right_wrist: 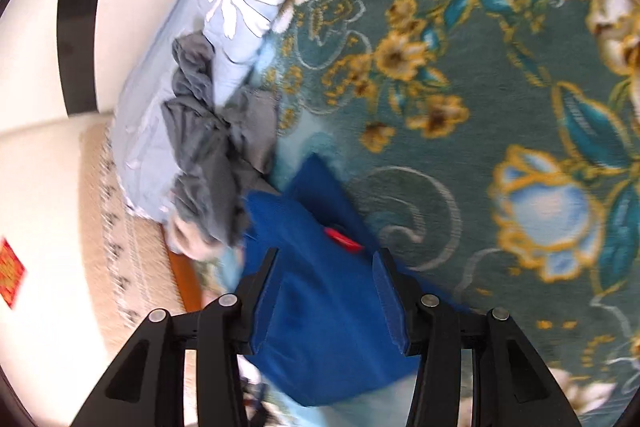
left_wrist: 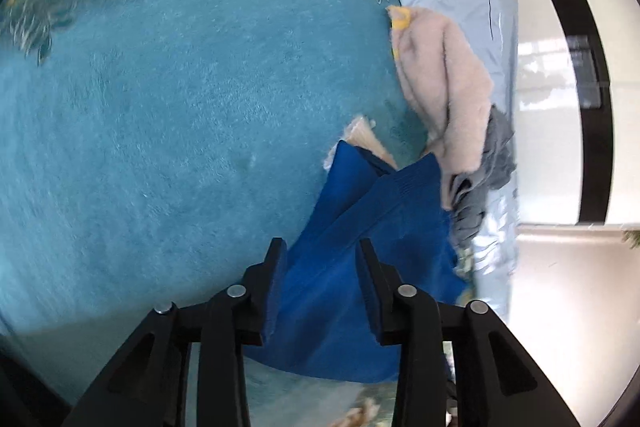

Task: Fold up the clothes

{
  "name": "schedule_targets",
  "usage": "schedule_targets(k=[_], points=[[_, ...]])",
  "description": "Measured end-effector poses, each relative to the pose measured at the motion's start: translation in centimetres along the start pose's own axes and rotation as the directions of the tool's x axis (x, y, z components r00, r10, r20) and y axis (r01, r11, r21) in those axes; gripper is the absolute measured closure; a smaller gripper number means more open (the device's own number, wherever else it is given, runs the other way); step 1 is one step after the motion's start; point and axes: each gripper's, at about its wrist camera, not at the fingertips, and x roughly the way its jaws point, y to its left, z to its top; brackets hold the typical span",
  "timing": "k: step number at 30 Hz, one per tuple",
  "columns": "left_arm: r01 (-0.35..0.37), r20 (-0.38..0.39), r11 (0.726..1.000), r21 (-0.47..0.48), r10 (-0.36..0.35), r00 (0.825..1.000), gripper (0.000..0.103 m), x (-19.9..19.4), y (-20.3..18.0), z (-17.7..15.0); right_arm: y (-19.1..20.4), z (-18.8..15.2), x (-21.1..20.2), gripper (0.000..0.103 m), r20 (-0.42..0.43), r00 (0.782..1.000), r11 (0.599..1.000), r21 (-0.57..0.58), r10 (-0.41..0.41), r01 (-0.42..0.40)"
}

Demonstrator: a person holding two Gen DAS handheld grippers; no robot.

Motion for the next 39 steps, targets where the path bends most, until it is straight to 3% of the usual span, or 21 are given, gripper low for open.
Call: schedule_targets(k=[3,8,14,16,19,20,23,24,25,29,30,34,39], points=[[-0.076,0.016,0.982,0.171,0.074,0.997,0.054,1.3,-2.1,-0.3,-0.7,-0.6,0.1,0.053,-0.004,0.999,0.998,-0.040,-0.053,0.052],[-0.201,0.100,0.906,0.372,0.176,0.979,0.049,3.3,-4.2,-1.0,2.1,0.1,2.0,0.053,0.023,0.995,0.985,-0.139,-0.100,0.102],[-0.171,0.105,0.924,0.342,0.143,0.984,0.049,3.6,-3.4,-0.3,6.0,0.9,6.2,0.053,0.030,0.982,0.946,-0.264,-0.188,0.189],[-0.146,0.104,0.930,0.337,0.117,0.988,0.050,3.6,-3.4,-0.1,6.6,0.8,7.3,0.053,0.042,0.973,0.933,-0.275,-0.228,0.231],[-0.115,0.093,0.929,0.353,0.088,0.992,0.051,4.4,-3.9,0.0,6.6,0.5,8.0,0.054,0.039,0.974,0.938,-0.261,-0.225,0.227],[-0.108,0.085,0.928,0.357,0.083,0.993,0.053,4.5,-4.0,0.0,6.7,0.3,8.1,0.055,0.042,0.973,0.939,-0.257,-0.227,0.230],[-0.125,0.076,0.922,0.367,0.104,0.992,0.080,4.8,-4.1,-0.1,6.9,-0.1,7.9,0.065,0.057,0.969,0.934,-0.256,-0.242,0.248],[-0.134,0.075,0.919,0.370,0.114,0.991,0.092,4.8,-4.1,-0.1,7.0,-0.2,7.7,0.077,0.061,0.966,0.931,-0.258,-0.251,0.259],[-0.141,0.075,0.916,0.376,0.122,0.990,0.094,4.8,-4.2,-0.2,7.1,-0.2,7.6,0.087,0.065,0.963,0.927,-0.262,-0.260,0.268],[-0.132,0.098,0.893,0.431,0.099,0.990,0.096,3.9,-5.3,-1.0,8.7,-0.6,5.7,0.095,0.090,0.969,0.890,-0.383,-0.230,0.247],[-0.113,0.119,0.890,0.442,0.067,0.991,0.096,3.2,-5.7,-1.2,9.2,-0.8,5.2,0.095,0.101,0.972,0.878,-0.417,-0.214,0.236],[-0.006,0.196,0.890,0.456,-0.094,0.976,0.096,0.1,-6.8,-1.2,9.5,-0.4,4.8,0.095,0.131,0.972,0.892,-0.386,-0.197,0.233],[-0.063,0.163,0.924,0.377,0.001,0.987,0.096,1.9,-5.2,0.3,9.8,0.0,4.5,0.095,0.169,0.969,0.910,-0.347,-0.178,0.228]])
